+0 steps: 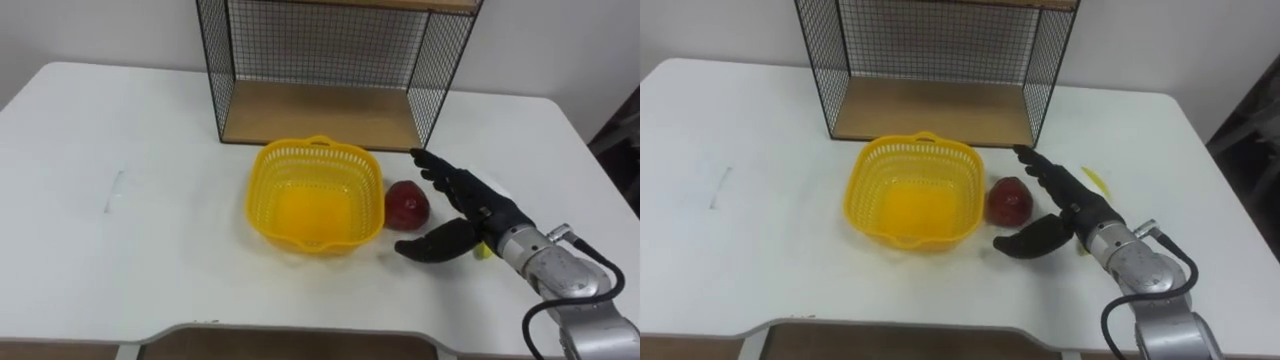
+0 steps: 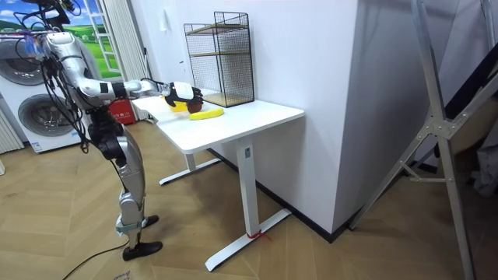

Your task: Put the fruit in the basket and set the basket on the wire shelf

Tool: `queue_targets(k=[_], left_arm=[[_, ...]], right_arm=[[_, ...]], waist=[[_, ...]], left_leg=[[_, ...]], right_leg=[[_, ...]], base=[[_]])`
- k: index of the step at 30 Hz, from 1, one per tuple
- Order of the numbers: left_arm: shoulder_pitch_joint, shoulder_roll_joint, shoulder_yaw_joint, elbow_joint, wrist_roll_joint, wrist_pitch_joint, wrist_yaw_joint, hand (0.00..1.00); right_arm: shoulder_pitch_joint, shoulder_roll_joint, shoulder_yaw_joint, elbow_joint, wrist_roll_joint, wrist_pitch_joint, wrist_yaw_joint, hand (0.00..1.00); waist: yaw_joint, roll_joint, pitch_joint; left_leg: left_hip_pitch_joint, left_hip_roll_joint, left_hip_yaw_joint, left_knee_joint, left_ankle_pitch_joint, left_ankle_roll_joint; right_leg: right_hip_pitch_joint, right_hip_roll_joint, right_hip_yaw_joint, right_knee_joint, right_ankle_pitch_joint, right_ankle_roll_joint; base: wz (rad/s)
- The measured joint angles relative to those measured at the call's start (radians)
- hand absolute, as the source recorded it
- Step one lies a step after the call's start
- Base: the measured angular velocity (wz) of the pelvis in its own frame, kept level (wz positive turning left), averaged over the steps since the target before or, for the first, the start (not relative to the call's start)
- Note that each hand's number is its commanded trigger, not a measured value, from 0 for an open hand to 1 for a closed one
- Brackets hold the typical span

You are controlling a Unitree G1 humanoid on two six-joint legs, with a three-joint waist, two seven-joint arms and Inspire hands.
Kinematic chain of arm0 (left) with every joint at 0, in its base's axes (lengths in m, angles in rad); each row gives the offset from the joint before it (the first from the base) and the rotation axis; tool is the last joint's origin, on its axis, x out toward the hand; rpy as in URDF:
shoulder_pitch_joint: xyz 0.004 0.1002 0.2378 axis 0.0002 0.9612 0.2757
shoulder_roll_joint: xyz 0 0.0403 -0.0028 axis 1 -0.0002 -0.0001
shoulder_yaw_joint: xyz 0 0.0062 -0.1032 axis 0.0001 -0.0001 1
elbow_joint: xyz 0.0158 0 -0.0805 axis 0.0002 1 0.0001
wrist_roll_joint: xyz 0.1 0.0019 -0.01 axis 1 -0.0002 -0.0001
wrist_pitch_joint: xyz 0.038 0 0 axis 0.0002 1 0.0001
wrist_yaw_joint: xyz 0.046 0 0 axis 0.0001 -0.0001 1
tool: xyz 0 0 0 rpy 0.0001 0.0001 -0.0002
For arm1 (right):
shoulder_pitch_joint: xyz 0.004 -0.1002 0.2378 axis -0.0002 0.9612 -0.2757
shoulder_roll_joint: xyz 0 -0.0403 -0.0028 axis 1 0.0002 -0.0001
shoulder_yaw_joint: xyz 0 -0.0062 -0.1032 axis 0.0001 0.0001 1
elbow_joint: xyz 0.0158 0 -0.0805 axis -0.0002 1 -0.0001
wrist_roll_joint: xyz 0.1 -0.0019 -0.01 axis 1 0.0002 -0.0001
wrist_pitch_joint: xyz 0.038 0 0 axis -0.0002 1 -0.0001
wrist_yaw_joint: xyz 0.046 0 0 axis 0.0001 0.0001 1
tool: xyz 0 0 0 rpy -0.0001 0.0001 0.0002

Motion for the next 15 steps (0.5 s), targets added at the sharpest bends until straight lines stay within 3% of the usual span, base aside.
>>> queue_targets(k=[8,15], left_arm=[[0.005,0.0,-0.002,0.0,-0.001,0.017,0.0,0.0],[0.0,0.0,-0.002,0.0,-0.001,0.02,0.0,0.0]], right_arm=[[0.0,0.008,0.007,0.083,-0.006,0.023,-0.002,0.0],[-0.003,0.009,0.019,0.114,-0.006,0.022,-0.006,0.0]], waist=[[0.006,-0.01,0.0055],[0.019,-0.019,0.0053]], left_leg=[[-0.003,0.0,-0.004,0.008,0.0,0.0],[-0.003,-0.001,-0.004,0.009,0.0,0.0]], right_leg=[[0.002,0.0,-0.006,0.0,0.0,0.0],[0.008,0.003,0.002,-0.017,0.003,0.0]], base=[[0.01],[0.0]])
